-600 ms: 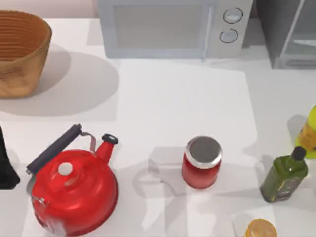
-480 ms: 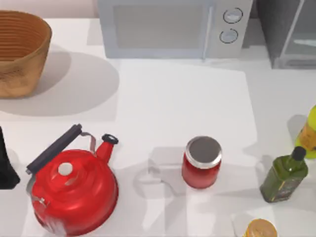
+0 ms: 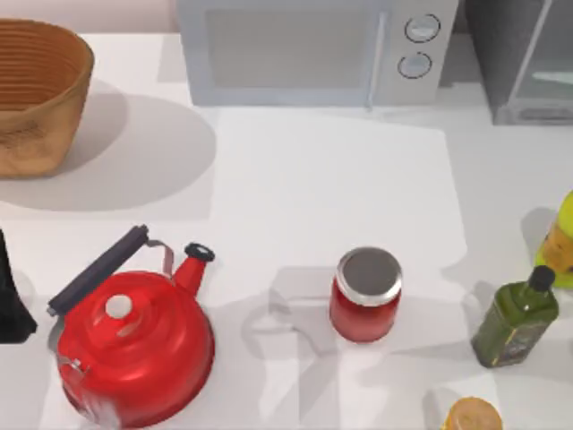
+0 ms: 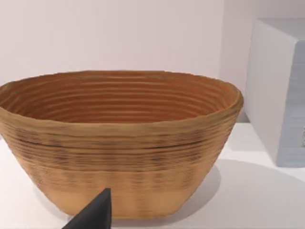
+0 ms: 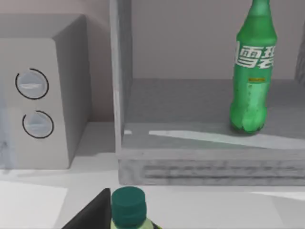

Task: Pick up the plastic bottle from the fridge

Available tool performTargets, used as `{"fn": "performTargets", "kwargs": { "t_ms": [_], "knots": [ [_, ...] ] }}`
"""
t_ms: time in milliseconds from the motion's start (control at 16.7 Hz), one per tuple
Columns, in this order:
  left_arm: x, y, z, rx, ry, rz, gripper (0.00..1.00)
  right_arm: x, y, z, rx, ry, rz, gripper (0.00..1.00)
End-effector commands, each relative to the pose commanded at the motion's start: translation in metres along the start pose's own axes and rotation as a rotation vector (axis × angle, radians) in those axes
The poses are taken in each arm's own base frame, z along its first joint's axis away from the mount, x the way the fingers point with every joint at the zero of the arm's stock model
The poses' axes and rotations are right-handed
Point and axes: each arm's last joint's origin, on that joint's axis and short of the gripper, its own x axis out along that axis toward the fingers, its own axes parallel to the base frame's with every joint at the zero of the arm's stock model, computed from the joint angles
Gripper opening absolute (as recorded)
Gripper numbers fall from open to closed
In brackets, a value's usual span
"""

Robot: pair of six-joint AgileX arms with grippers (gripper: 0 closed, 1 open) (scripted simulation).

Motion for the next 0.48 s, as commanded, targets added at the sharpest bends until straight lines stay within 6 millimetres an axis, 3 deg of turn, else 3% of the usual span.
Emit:
{"fn": "performTargets", "kwargs": {
  "t_ms": [480],
  "knots": [
    [0.0,0.0,0.0,0.0,0.0,0.0,1.0,0.048,-0.034,-0.004,0.002,-0.001,0.0,1.0]
  ]
}}
